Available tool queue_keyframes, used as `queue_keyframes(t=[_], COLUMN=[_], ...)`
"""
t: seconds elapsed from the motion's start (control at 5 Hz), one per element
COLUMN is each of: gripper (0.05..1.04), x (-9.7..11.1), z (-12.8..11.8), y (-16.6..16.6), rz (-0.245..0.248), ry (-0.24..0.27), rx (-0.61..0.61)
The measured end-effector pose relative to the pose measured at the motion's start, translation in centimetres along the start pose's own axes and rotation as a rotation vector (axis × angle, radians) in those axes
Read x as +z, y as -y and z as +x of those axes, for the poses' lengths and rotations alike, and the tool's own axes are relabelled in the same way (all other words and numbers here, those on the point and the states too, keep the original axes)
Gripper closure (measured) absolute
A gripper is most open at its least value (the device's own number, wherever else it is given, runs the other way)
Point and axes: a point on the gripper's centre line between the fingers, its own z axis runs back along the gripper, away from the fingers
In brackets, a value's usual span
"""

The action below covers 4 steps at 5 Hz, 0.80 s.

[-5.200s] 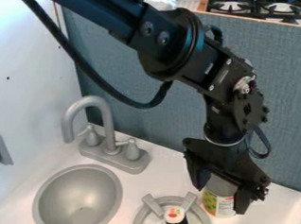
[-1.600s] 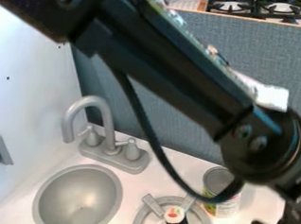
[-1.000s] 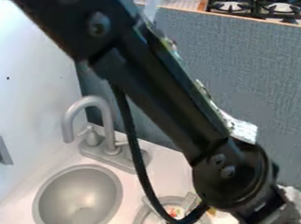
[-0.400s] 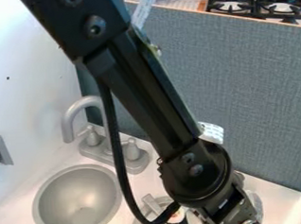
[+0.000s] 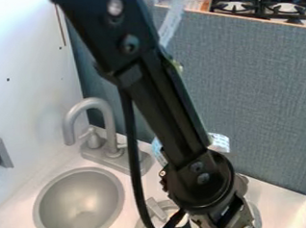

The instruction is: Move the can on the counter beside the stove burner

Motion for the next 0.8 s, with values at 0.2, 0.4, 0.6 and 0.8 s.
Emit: queue_keyframes(t=[0.2, 0.4, 0.6, 0.8], gripper=[0.453, 0.453, 0.39, 0.116], x=[-0.56, -0.63, -0.64, -0.67], z=[0.58, 0.78, 0.87, 0.68], y=[0.22, 0.82, 1.1, 0.85], rz=[-0.003, -0.003, 0.016, 0.043], ry=[0.004, 0.009, 0.004, -0.002], rx=[-0.005, -0.012, -0.008, 0.033])
